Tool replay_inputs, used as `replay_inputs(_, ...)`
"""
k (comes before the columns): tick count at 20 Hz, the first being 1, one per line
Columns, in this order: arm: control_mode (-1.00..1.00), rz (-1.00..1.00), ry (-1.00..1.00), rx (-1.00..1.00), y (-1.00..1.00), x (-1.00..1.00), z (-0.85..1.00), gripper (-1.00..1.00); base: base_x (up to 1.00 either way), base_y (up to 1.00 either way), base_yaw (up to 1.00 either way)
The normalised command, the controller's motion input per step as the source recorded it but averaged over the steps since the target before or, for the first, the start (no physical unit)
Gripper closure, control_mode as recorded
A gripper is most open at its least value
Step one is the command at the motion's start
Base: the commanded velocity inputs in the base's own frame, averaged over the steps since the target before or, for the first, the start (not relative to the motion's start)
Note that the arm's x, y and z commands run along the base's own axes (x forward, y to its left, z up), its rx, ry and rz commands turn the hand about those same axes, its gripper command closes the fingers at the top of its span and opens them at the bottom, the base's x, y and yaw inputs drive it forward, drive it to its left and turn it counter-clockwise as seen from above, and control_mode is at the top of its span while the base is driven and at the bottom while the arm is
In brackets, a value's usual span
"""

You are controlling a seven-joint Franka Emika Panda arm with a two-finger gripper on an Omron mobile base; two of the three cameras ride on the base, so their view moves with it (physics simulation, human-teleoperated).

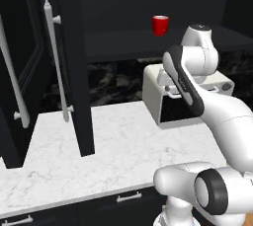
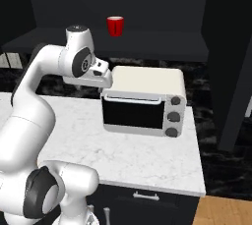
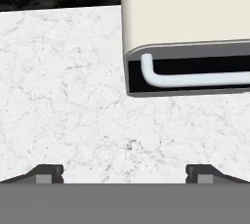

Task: Gather all objects into one cabinet and sort the glasses and bowls to opposite sides.

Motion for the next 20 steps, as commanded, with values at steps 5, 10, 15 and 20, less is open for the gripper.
replay_inputs(5,1.0,0.0,0.0,0.0,0.0,0.0,0.0,-1.0,0.99,-0.36,0.0)
replay_inputs(10,1.0,0.0,0.0,0.0,0.0,0.0,0.0,-1.0,0.9,-0.07,0.0)
replay_inputs(15,1.0,0.0,0.0,0.0,0.0,0.0,0.0,-1.0,0.55,-0.03,0.0)
replay_inputs(20,-1.0,0.0,-0.07,0.03,-0.07,0.12,0.0,-1.0,0.06,-0.02,0.0)
